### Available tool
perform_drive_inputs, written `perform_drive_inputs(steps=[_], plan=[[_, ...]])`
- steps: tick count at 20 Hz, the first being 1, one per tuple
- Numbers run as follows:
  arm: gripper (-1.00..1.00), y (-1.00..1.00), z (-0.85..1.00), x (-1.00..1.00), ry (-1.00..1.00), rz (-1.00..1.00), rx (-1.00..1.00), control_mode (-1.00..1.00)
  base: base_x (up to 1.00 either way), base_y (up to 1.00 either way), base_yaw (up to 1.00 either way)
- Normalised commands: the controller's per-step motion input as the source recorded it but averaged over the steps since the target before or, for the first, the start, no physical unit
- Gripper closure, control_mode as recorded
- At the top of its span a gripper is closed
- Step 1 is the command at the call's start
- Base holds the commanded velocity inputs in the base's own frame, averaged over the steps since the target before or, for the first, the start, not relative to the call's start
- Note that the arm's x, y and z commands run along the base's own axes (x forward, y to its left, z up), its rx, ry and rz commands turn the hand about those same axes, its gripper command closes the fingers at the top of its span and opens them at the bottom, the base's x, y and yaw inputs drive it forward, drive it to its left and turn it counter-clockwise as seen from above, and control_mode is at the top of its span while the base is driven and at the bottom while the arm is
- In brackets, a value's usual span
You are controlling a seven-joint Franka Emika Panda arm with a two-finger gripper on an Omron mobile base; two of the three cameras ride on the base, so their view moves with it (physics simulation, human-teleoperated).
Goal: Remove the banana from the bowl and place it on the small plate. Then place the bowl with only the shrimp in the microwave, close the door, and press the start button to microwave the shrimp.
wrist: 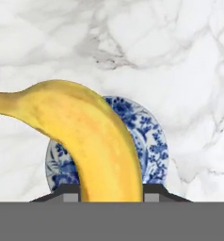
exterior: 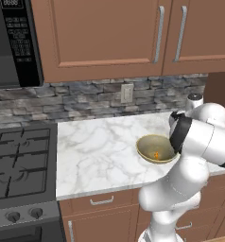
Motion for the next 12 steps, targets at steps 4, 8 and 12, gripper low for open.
perform_drive_inputs(steps=[4, 8, 12], plan=[[1.0, -0.42, -0.13, 0.03, 0.03, 0.0, 0.0, -1.0, 0.0, 0.0, 0.0], [1.0, -0.1, -0.43, 0.13, 0.07, 0.0, 0.0, -1.0, 0.0, 0.0, 0.0], [1.0, 0.0, -0.56, 0.16, 0.1, 0.0, 0.0, -1.0, 0.0, 0.0, 0.0]])
